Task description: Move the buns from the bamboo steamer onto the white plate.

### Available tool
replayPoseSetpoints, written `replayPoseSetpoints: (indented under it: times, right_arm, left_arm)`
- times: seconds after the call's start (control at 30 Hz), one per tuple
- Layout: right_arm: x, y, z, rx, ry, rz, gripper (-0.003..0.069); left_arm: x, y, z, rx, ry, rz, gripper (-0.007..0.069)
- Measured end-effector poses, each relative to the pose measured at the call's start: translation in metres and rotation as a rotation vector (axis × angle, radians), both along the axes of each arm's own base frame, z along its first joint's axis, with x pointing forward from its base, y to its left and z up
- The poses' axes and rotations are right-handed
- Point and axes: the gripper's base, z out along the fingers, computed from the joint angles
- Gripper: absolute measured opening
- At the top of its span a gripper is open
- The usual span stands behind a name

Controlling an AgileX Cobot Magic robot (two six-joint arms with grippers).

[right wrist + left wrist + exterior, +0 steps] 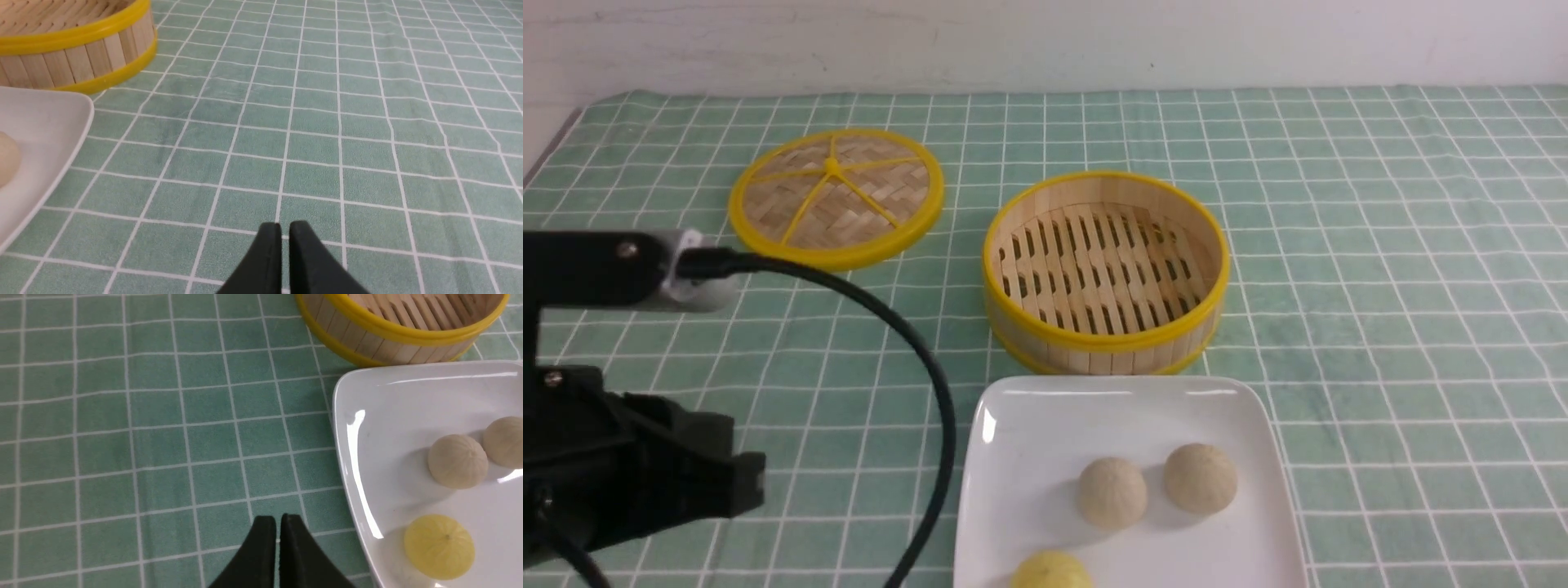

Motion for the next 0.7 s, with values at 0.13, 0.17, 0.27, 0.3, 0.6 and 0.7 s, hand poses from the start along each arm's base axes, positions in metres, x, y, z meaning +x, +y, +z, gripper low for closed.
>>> replayPoseSetpoints:
  times: [0.13, 0.17, 0.27, 0.3, 0.6, 0.7]
  right_arm:
    - [0.0, 0.0, 0.0, 0.0, 0.002, -0.001, 0.0065]
    - [0.0, 0.0, 0.0, 0.0, 0.002, -0.001, 0.0066]
    - [0.0, 0.0, 0.0, 0.0, 0.003, -0.001, 0.007]
    - [0.0, 0.0, 0.0, 0.0, 0.003, -0.001, 0.0072]
    - [0.0, 0.0, 0.0, 0.0, 0.004, -0.001, 0.0085]
    - [0.0, 0.0, 0.0, 0.0, 0.004, -0.001, 0.0091]
  left_arm:
    - [-0.024, 0.022, 0.01, -0.01, -0.031, 0.014, 0.0043]
    - [-0.028, 0.025, 0.011, -0.02, -0.039, 0.015, 0.0043]
    - [-0.043, 0.035, 0.009, -0.095, -0.105, -0.004, 0.0043]
    - [-0.046, 0.036, 0.006, -0.137, -0.146, -0.019, 0.0043]
    - [-0.048, 0.014, -0.022, -0.549, -0.526, -0.208, 0.0046]
    - [-0.049, 0.011, -0.023, -0.602, -0.588, -0.249, 0.0052]
